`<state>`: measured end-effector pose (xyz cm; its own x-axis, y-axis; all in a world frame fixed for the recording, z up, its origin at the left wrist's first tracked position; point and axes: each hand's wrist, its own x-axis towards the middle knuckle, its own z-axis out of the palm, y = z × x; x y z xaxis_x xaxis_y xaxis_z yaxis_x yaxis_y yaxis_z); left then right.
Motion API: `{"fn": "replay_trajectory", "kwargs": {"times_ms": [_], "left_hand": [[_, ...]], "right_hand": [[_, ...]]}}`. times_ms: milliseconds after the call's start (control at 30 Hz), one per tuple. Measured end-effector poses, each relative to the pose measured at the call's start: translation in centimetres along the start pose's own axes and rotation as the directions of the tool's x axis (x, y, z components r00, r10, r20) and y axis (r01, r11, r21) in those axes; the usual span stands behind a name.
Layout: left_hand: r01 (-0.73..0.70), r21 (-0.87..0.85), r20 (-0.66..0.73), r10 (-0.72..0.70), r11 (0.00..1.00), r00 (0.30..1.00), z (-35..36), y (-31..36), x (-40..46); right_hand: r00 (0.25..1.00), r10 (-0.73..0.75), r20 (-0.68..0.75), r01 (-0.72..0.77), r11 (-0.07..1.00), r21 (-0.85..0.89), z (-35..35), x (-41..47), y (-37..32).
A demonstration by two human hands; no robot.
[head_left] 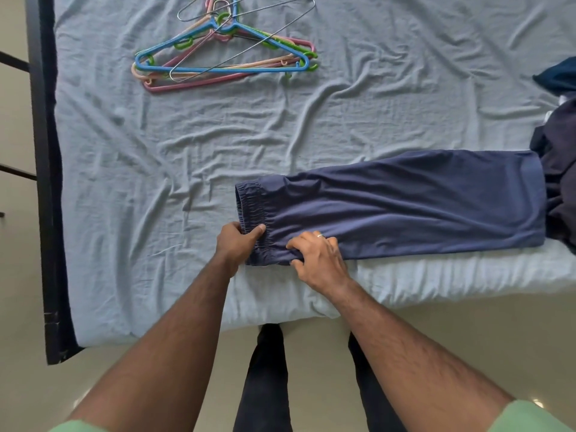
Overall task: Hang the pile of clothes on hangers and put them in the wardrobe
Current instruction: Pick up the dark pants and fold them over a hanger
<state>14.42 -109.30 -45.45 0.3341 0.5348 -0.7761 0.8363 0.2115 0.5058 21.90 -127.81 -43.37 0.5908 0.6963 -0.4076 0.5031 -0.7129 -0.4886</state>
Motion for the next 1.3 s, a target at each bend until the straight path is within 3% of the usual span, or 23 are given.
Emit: {"fn": "replay_trajectory", "kwargs": {"times_ms": [67, 300, 433, 533, 767, 1100, 1300], "left_hand": [[-0.054, 0.023, 0.037, 0.053, 0.998, 0.998, -0.1, -0.2, -0.1], [-0.121, 0.263, -0.045, 0.137, 0.957, 0.990, -2.2, -0.1, 0.5], [-0.156, 0.430, -0.164, 0.247, 0.889, 0.955, -3.7, 1.1, -0.6], [-0.209, 0.427, -0.197, 0.316, 0.880, 0.928, -5.2, 2.7, -1.1], [-0.379, 0.475, 0.012, 0.425, 0.794, 0.905, -8.5, 6.5, -1.2], [-0.458, 0.416, 0.001, 0.503, 0.786, 0.864, -15.8, 14.5, -0.1], [-0.458, 0.389, -0.002, 0.498, 0.799, 0.867, -15.9, 17.9, 3.3]], "right_hand": [[1.000, 0.000, 0.019, 0.000, 1.000, -0.011, 0.0, 0.4, -0.4], [0.990, -0.088, 0.107, 0.083, 0.995, 0.056, 0.2, 1.2, -2.1], [0.999, -0.041, 0.008, 0.039, 0.990, 0.137, -1.0, 2.0, -2.2], [1.000, 0.002, -0.011, -0.001, 0.992, 0.126, -2.2, 3.3, -3.0], [0.999, 0.040, -0.010, -0.039, 0.992, 0.120, -6.0, 7.1, -6.5], [0.980, -0.006, -0.198, 0.040, 0.986, 0.164, -11.6, 14.7, -14.3], [0.973, 0.071, -0.219, -0.022, 0.976, 0.218, -14.5, 20.9, -11.5]]}}
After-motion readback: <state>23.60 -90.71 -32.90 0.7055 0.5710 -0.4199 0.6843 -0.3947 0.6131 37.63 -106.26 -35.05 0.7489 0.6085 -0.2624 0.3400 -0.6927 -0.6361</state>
